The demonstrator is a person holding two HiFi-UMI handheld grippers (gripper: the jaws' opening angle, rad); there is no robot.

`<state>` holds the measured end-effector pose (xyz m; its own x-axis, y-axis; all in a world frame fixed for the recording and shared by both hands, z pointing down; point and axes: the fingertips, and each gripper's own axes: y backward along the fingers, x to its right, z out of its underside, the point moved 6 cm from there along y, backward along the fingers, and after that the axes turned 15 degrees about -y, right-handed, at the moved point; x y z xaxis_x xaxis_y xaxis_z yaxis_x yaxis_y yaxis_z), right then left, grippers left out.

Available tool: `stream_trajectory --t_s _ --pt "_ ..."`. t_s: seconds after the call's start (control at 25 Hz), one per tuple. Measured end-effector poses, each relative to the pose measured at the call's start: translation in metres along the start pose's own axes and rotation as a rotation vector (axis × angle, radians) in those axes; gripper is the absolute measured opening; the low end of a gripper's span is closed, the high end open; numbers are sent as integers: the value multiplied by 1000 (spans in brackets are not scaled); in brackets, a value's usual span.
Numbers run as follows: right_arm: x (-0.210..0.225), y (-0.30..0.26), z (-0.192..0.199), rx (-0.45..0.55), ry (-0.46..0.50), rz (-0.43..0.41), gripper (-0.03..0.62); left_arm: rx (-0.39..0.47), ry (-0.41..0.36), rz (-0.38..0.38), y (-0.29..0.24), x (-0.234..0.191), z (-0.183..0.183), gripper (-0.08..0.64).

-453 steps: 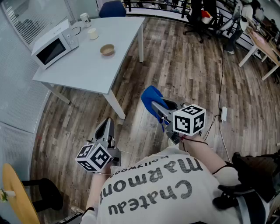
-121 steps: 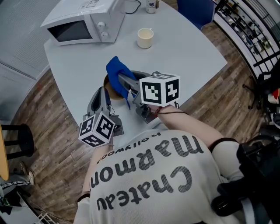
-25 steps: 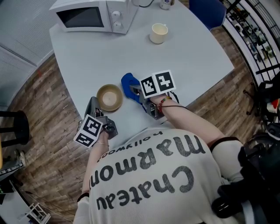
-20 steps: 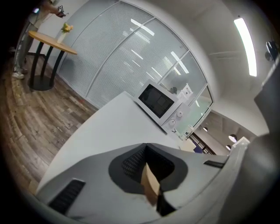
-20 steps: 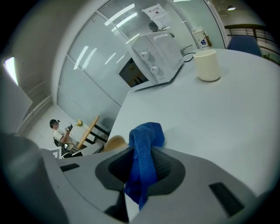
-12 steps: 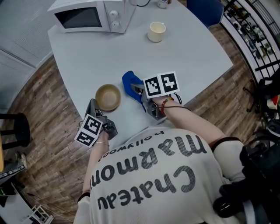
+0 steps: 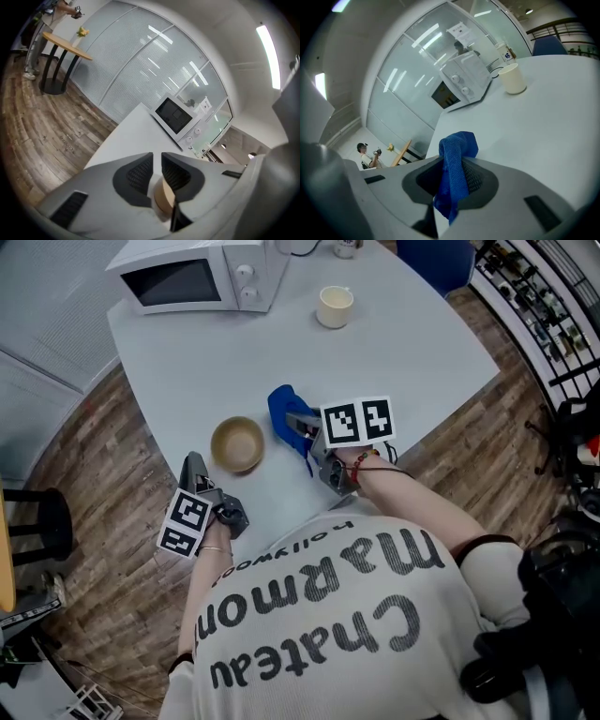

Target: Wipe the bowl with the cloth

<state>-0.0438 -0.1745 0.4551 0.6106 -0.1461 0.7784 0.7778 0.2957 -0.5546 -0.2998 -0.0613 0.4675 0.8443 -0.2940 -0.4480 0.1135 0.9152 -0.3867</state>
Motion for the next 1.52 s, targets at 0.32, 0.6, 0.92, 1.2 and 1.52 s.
stream_trajectory --t_s 0.32,0.6,0.92,1.2,1.52 --pt "-59 61 -30 203 106 -254 71 47 -148 112 52 17 -46 14" --pt "-63 125 -63 294 230 -348 69 135 -89 -58 106 17 -38 14" --pt "-10 196 -72 252 261 -315 69 181 -64 -54 139 94 10 14" --pt "40 238 -75 269 229 -300 69 164 -140 27 143 163 39 14" --pt "68 261 -60 244 204 -338 69 202 -142 -2 172 189 52 14"
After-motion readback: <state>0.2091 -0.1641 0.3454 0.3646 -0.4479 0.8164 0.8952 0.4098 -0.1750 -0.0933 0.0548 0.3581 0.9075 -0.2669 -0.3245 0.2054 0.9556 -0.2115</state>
